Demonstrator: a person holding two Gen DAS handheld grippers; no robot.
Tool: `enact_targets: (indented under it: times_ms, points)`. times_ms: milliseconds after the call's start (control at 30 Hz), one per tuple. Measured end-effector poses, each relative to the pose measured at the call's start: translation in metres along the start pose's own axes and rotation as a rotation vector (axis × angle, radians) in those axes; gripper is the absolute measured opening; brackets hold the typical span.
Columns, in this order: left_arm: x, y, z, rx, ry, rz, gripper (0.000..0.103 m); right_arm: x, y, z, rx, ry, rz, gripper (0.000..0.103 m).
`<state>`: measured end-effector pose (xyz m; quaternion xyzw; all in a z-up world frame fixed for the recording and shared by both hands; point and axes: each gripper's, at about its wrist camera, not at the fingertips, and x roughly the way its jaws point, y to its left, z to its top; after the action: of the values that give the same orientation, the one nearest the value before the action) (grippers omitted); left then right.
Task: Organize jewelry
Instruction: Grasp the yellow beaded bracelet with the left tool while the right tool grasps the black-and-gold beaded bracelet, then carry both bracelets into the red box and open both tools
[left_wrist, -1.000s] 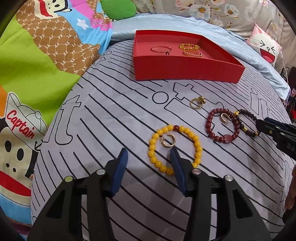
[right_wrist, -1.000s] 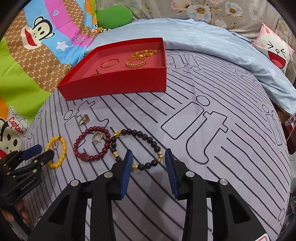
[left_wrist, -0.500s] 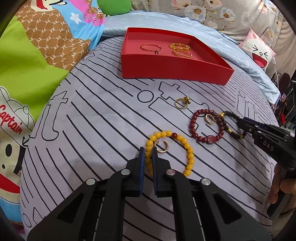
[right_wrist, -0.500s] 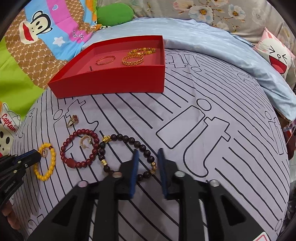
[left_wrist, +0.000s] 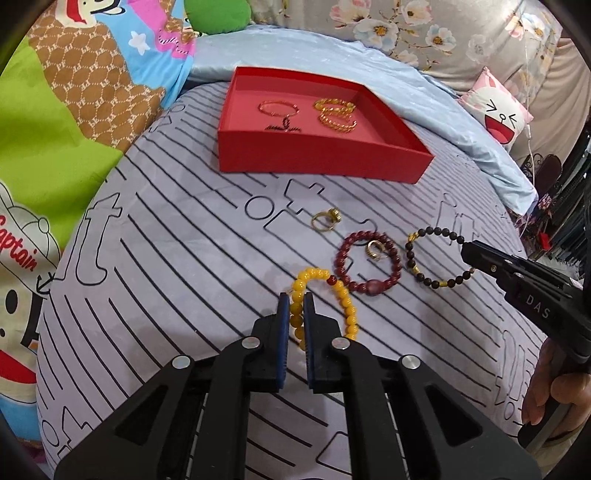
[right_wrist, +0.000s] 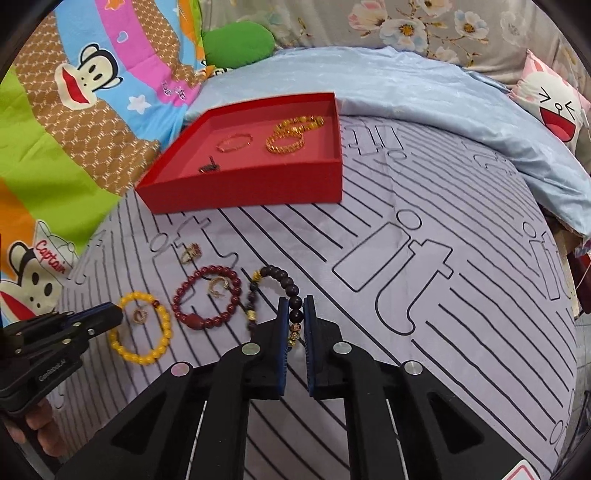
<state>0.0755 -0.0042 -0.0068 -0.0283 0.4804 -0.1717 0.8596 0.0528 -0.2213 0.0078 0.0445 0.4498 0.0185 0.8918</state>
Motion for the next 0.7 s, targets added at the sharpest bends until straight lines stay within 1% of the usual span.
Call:
enact_targets:
  times_ms: [233,433,700]
  points:
    - [-0.017,-0.012,0.012,0.025,-0.03,-0.039,0.007,-0.022,0.006,0.016,-0.011,-0.046,0.012,0.007]
    - [-0.029,-0.022,0.028,0.054,-0.055,-0.063,0.007,-0.032,0.008,0.027,-0.019,-0.071,0.021,0.007]
    - [-0.039,-0.036,0.063,0.101,-0.116,-0.092,0.007,-0.035,0.009,0.047,-0.022,-0.102,0.033,0.007]
